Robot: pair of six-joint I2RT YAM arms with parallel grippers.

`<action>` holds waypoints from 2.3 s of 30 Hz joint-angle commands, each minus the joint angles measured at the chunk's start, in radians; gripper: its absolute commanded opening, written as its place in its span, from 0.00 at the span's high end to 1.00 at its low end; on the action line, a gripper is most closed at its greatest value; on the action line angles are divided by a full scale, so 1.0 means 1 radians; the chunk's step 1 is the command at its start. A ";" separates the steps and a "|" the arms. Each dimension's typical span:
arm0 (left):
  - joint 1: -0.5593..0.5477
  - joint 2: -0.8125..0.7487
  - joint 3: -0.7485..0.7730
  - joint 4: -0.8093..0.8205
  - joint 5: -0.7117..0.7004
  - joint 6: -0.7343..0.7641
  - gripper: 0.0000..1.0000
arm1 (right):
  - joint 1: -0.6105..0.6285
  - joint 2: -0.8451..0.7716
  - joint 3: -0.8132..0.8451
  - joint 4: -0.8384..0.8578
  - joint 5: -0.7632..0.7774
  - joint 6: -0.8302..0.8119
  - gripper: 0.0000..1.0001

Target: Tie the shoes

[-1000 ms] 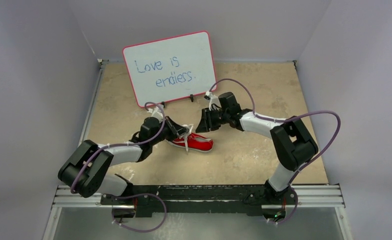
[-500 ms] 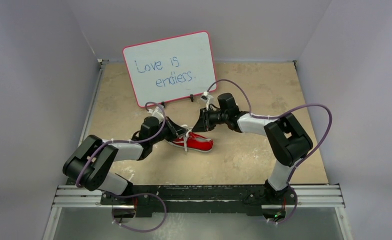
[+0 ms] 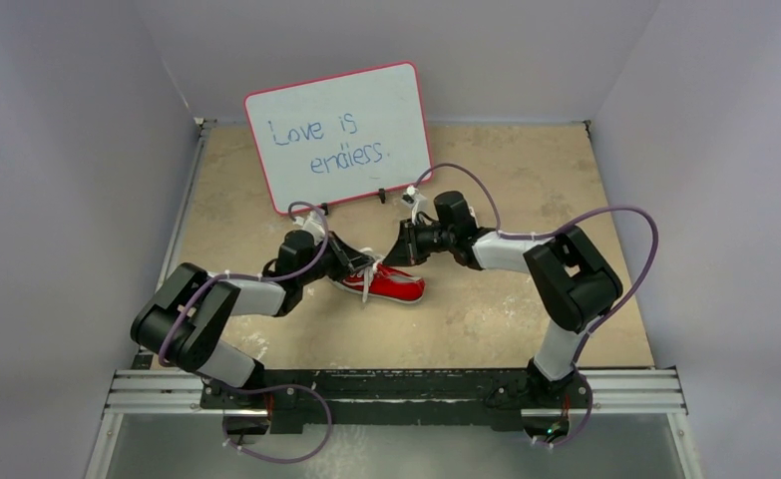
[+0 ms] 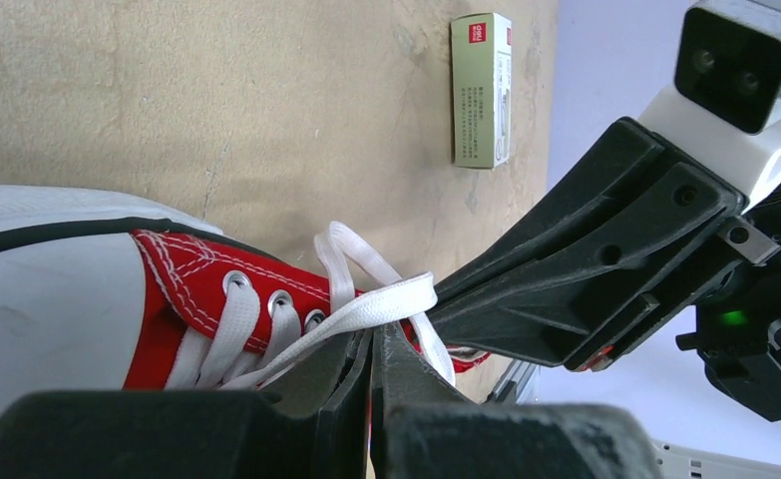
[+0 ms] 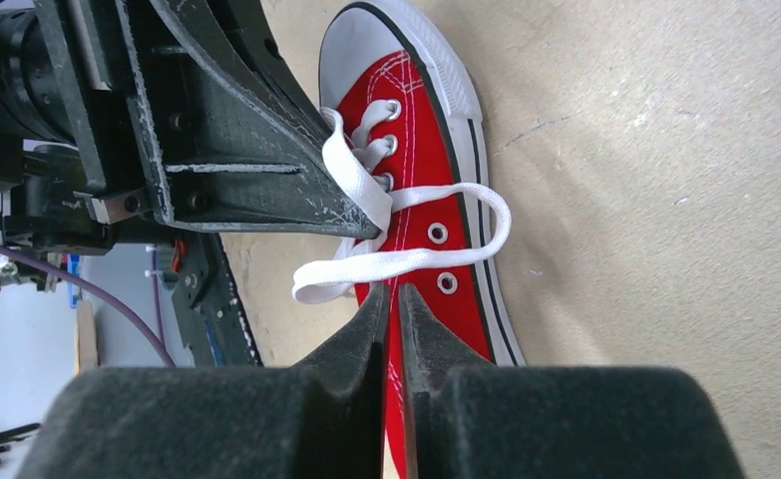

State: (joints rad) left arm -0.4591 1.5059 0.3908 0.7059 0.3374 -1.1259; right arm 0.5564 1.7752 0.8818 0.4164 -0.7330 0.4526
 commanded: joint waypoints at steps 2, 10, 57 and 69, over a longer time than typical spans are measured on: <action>0.006 0.008 0.027 0.082 0.034 -0.015 1.00 | 0.025 -0.013 -0.012 0.060 0.005 0.025 0.90; 0.005 0.015 0.022 0.090 0.043 -0.024 1.00 | 0.049 0.043 -0.026 0.219 0.030 0.135 0.83; -0.060 -0.396 0.016 -0.592 -0.086 0.214 0.47 | 0.049 -0.046 0.149 -0.219 0.219 -0.201 1.00; -0.224 -0.095 0.121 -0.509 -0.255 0.212 0.58 | 0.048 -0.045 0.168 -0.236 0.209 -0.214 1.00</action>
State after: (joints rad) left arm -0.6601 1.3533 0.4507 0.1425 0.1471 -0.9417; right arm 0.6079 1.7657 1.0096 0.1768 -0.5217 0.2588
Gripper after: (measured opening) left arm 0.434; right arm 0.007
